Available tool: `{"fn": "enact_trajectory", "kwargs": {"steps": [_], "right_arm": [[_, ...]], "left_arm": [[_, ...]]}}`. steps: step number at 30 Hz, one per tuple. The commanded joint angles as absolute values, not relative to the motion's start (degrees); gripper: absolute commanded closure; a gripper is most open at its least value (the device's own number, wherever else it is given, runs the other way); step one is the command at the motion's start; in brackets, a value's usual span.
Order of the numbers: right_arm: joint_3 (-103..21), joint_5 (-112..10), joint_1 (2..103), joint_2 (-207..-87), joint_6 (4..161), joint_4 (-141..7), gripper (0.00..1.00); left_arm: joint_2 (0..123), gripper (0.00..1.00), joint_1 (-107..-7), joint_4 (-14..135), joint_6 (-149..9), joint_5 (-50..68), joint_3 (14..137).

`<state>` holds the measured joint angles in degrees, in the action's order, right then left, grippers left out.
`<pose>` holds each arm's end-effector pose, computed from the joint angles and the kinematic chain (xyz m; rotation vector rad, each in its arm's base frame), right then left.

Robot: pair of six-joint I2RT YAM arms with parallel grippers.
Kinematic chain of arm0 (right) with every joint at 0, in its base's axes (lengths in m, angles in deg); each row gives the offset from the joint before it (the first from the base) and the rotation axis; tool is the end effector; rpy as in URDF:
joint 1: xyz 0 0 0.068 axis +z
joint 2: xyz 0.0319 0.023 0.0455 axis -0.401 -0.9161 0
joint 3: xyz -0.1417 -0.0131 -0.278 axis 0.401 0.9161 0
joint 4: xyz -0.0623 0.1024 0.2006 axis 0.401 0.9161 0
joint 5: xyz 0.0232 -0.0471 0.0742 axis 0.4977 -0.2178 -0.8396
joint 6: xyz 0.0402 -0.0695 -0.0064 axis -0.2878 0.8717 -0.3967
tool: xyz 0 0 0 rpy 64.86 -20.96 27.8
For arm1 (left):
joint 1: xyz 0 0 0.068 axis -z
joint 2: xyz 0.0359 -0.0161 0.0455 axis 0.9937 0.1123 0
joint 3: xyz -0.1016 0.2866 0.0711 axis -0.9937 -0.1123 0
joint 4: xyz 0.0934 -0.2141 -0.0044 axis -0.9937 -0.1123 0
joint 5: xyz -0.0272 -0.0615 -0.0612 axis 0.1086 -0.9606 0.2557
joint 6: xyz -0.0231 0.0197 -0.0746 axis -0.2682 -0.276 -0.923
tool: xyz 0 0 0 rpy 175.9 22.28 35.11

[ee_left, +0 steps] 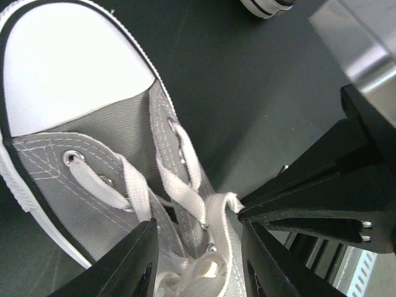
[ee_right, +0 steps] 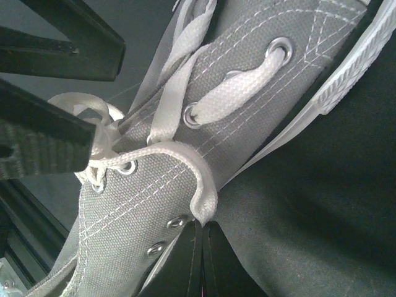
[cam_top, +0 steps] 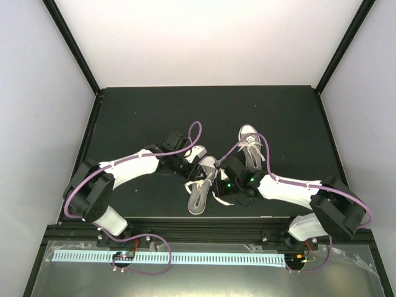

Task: Tie the shoes
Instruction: Cross the shoelace with the shoelace.

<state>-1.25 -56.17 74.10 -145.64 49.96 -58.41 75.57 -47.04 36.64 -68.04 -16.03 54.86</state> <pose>0.1455 0.2011 0.1940 -0.3710 2.6882 0.8586 0.2101 -0.2033 0.2214 0.8379 2.5676 -1.0320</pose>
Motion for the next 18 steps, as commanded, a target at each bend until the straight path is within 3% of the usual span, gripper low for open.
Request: {"fn": "enact_trajectory", "kwargs": {"steps": [1,9,13,18], "right_arm": [[-1.0,-56.6,74.4,-145.8,49.6,-59.6,0.98],[-1.0,-56.7,74.4,-145.7,49.5,-59.8,0.98],[-1.0,-56.6,74.4,-145.6,49.5,-59.6,0.98],[-0.8,-56.4,74.4,-145.0,49.5,-59.2,0.98]], "left_arm": [[76.8,0.6,-46.5,35.2,-66.9,-14.2,56.4],[76.8,0.64,-46.1,34.7,-66.8,-12.7,56.0],[76.9,0.75,-45.9,34.6,-66.7,-12.8,56.1],[75.0,0.97,-45.8,34.6,-67.4,-13.7,55.1]]}}
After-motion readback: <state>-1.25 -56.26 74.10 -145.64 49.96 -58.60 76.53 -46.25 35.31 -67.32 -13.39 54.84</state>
